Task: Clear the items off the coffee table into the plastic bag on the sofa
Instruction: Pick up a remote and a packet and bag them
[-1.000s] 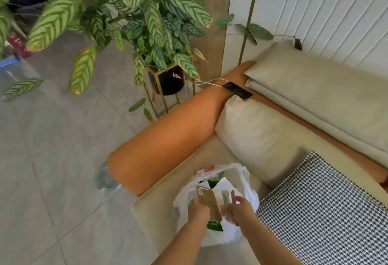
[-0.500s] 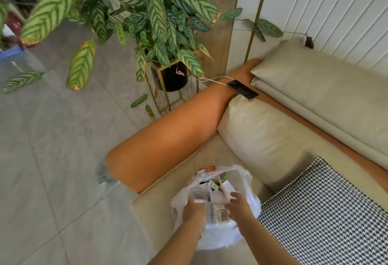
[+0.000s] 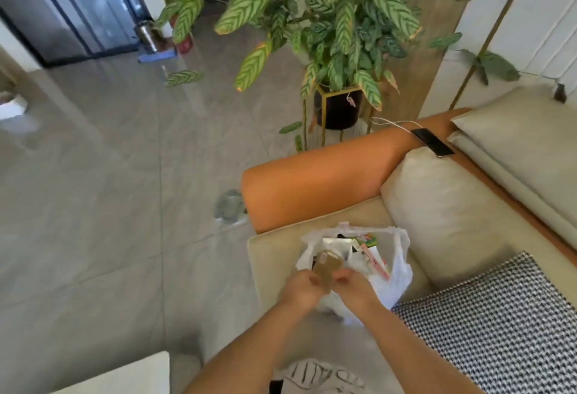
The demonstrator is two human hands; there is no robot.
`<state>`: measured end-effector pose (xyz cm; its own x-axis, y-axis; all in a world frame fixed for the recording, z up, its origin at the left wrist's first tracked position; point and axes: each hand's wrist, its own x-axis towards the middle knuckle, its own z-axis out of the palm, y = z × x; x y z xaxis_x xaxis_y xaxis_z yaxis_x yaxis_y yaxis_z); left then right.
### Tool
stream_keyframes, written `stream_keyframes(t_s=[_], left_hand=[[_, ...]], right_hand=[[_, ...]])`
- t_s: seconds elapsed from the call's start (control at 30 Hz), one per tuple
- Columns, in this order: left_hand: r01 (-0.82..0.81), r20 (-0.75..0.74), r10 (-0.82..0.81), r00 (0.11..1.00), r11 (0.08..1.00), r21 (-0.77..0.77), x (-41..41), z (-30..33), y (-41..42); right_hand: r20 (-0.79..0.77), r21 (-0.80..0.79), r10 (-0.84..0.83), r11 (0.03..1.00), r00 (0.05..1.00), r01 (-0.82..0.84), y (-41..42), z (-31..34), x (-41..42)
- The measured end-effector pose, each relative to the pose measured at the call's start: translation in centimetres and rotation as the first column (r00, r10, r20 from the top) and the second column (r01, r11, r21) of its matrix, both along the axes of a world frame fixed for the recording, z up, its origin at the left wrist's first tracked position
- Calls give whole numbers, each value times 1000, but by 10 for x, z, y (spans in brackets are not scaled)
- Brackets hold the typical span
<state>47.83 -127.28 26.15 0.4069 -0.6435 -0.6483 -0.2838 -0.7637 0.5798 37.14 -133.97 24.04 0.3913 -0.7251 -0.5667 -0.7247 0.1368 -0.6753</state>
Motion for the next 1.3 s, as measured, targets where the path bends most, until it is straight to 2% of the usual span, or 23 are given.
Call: stream_keyframes(t_s=[0.1, 0.2, 0.3, 0.5, 0.67, 1.0, 1.17, 1.3], left_hand=[[-51, 40, 50, 998, 998, 29, 12, 3, 41], [-94, 127, 87, 988, 994, 52, 30, 1, 79], [-161, 177, 145, 973, 984, 77, 47, -3, 122], [-379, 185, 354, 917, 917, 124, 71, -16, 230], [-576, 174, 551, 816, 800, 170, 81, -28, 336], [-777, 140, 769, 623, 589, 224, 84, -55, 509], [-867, 73, 877, 476, 453, 208, 89, -74, 566], [-883, 31, 907, 420, 401, 245, 95, -101, 593]], right_hand=[[-58, -59, 177, 982, 982, -181, 26, -4, 15], [-88, -112, 356, 924, 930, -365, 54, -9, 35], [-120, -131, 465, 868, 877, -478, 83, -11, 59], [-120, -102, 678, 718, 725, -689, 158, -29, 116], [-111, -43, 840, 530, 532, -847, 249, -34, 160], [-146, -14, 957, 252, 252, -968, 410, -46, 207], [-170, 13, 957, 240, 234, -971, 460, -69, 220], [-183, 42, 964, 202, 191, -978, 486, -101, 233]])
